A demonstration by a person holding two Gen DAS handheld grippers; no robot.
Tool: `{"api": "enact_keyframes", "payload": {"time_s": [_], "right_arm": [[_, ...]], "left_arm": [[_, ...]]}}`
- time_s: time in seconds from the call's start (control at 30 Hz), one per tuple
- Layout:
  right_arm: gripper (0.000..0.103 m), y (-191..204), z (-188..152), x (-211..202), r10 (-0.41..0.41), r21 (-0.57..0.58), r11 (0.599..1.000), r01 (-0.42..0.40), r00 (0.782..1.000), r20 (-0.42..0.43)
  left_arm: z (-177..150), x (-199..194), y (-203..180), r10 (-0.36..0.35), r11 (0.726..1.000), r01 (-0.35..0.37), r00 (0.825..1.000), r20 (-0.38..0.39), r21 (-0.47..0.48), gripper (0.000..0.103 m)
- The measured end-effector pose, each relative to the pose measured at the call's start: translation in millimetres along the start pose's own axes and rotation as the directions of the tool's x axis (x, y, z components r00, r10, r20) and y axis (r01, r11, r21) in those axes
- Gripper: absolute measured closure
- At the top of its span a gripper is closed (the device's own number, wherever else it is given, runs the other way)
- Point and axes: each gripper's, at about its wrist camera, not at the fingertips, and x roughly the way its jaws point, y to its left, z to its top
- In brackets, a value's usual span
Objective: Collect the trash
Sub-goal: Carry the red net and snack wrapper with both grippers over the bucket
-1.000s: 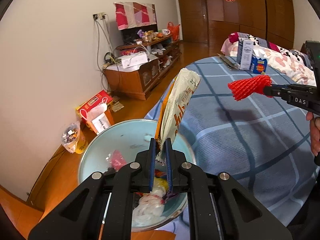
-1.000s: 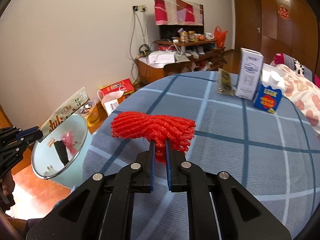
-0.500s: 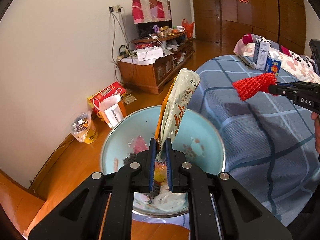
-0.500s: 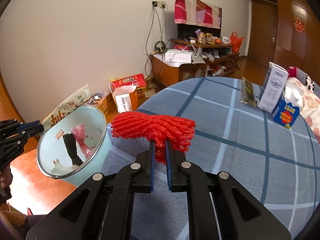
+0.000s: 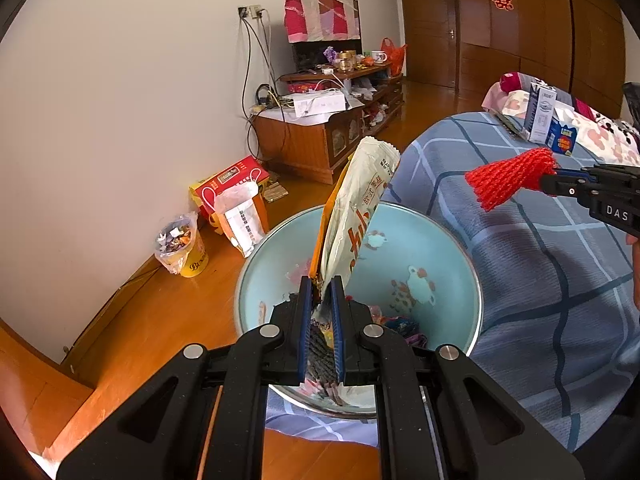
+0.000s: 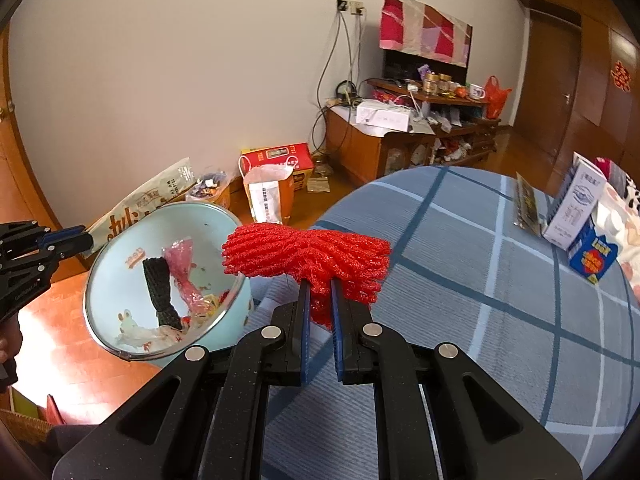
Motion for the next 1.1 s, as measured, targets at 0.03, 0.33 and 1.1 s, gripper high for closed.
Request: {"api": "enact_keyframes", "payload": {"time_s": [0.03, 0.33, 1.1], "right_arm": [[0.093, 2, 1, 1, 0.002, -0.006, 1.0, -0.002, 1.0, 0.0], [0.093, 21, 6, 8, 0.019, -0.05, 0.999, -0.019, 1.0, -0.006], [0.093, 48, 14, 21, 0.043, -0.107, 0.993, -0.045, 0.999, -0.025]], "left_arm": [[0, 0, 1, 0.001, 1.0, -0.001, 1.0, 0.0, -0.002, 0.094], [-4, 1, 13, 0.019, 1.0, -0.019, 1.0, -0.008, -0.025, 0.094], [-10, 5, 29, 0.042, 0.997, -0.043, 0.999, -0.025, -0.06, 0.093]]}}
